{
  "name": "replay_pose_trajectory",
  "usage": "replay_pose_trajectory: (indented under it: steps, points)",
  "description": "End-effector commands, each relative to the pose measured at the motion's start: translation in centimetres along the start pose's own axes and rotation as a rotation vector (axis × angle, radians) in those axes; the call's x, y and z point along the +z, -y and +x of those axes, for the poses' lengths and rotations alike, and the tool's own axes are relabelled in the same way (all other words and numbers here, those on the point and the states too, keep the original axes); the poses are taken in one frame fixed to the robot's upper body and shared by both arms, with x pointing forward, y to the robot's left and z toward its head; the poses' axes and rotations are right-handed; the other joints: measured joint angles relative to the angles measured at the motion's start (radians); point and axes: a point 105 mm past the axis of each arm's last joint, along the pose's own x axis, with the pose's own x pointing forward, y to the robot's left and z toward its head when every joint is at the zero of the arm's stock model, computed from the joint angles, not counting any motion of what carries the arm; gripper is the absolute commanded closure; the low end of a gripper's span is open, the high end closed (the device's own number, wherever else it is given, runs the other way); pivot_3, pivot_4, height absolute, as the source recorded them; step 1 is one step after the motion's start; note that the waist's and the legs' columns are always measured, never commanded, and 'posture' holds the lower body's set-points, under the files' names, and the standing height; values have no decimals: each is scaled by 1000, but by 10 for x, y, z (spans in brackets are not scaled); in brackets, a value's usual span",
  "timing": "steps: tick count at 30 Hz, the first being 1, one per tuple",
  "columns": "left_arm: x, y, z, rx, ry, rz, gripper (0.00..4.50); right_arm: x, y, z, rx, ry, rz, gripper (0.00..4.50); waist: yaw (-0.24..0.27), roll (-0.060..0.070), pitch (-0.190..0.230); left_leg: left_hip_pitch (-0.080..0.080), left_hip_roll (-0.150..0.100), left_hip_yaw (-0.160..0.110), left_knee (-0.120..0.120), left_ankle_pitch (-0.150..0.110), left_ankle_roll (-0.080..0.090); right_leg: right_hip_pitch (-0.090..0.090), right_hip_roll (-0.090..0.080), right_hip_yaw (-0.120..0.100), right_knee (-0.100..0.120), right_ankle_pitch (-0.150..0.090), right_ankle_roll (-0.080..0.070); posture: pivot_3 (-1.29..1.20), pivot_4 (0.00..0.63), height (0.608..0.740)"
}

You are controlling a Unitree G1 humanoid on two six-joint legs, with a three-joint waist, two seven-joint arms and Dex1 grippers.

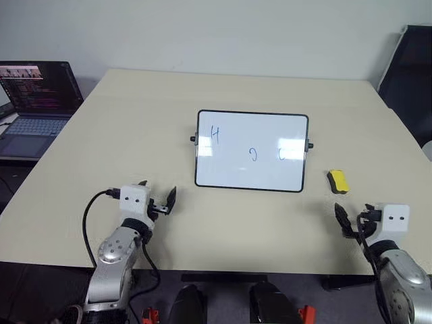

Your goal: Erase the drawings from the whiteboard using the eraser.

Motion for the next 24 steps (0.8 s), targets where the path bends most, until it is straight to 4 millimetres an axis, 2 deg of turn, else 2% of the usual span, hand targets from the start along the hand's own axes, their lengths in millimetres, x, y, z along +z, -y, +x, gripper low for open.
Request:
replay_pose_trajectory:
  steps: [1, 5, 8, 11, 15, 18, 21, 24]
  points:
    - [15, 6, 9, -36, 55, 28, 0, 24, -6, 0, 32, 78, -5, 111, 0, 0, 0, 0, 0, 0, 0, 0, 0, 0, 0, 0, 0, 0, 0, 0, 150, 740]
    - [12, 1, 10, 1, 51, 27, 0, 30, -6, 0, 8, 105, -27, 111, -1, 0, 0, 0, 0, 0, 2, 0, 0, 0, 0, 0, 0, 1, -1, 0, 150, 740]
    - [14, 8, 12, -76, 81, 48, 0, 31, -21, -1, 110, 56, -30, 111, -1, 0, 0, 0, 0, 0, 2, 0, 0, 0, 0, 0, 0, 1, -1, 0, 150, 740]
    - [20, 0, 15, -88, 105, 60, 0, 34, -29, -2, 143, 56, -37, 111, 0, 0, 0, 0, 0, 0, 1, 0, 0, 0, 0, 0, 0, 0, -1, 0, 150, 740]
    - [51, 5, 20, -252, 203, 23, 0, 35, -37, -1, 216, 17, -7, 111, 0, 0, 0, 0, 0, -1, 0, 0, 0, 0, 0, -1, 0, 1, -1, 0, 150, 740]
    - [61, 8, 21, -392, 224, 17, 0, 28, -49, 2, 242, -46, -42, 111, -1, 0, 0, 0, 0, 0, 1, 0, 0, 0, 0, 0, 0, 1, -1, 0, 150, 740]
    - [81, 23, 23, -570, 251, 20, 0, 48, -51, 3, 209, 8, -38, 111, 0, 1, 0, -1, 0, 0, 1, 0, 0, 0, 0, -1, 0, 1, -1, 0, 150, 740]
    - [99, 38, 28, -707, 265, 130, 0, 63, -43, 2, 143, 41, -17, 111, 0, 0, 0, -2, 0, -1, 1, 0, 0, -1, 0, -1, 0, 0, -1, 0, 150, 740]
